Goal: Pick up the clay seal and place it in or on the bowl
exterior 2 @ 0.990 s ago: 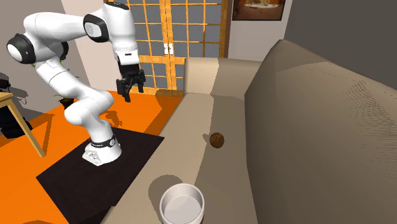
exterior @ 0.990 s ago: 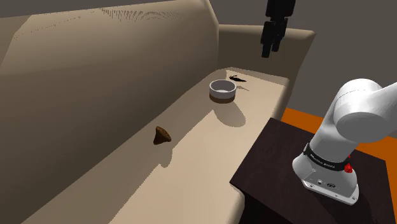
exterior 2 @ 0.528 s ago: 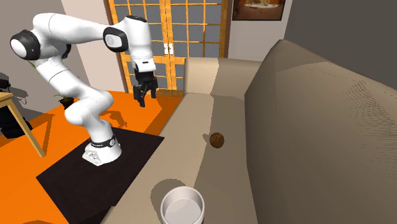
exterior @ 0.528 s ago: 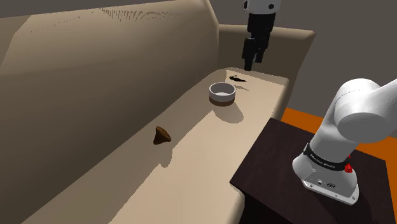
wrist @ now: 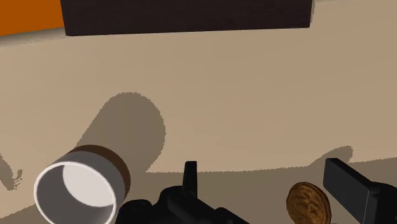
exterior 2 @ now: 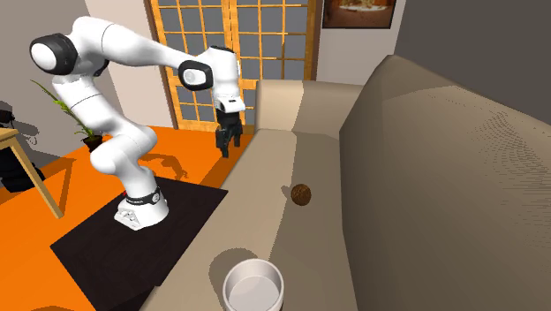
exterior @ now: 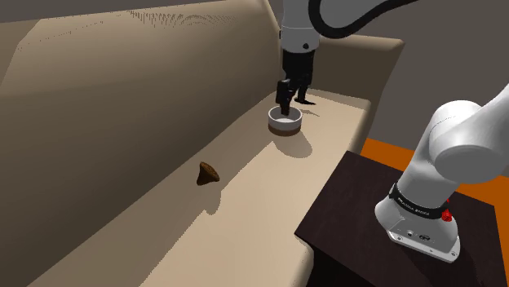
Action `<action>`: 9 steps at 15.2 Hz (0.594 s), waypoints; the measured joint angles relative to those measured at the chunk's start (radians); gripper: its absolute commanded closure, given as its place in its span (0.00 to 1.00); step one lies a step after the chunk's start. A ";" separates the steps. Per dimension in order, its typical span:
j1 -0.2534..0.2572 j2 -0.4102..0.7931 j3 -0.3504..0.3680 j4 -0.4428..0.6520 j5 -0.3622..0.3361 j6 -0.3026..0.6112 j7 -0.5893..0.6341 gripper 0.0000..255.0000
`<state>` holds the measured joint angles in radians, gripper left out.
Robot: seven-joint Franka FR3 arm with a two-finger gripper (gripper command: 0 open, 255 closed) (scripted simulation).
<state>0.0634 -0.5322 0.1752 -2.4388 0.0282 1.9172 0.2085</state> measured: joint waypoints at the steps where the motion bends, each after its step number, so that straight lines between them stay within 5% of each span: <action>1: 0.002 0.035 0.021 0.011 -0.005 0.028 0.023 0.00; 9: -0.005 0.310 0.159 0.087 -0.120 0.240 0.212 0.00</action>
<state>0.0587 -0.2220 0.3343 -2.3518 -0.0922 2.1573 0.4209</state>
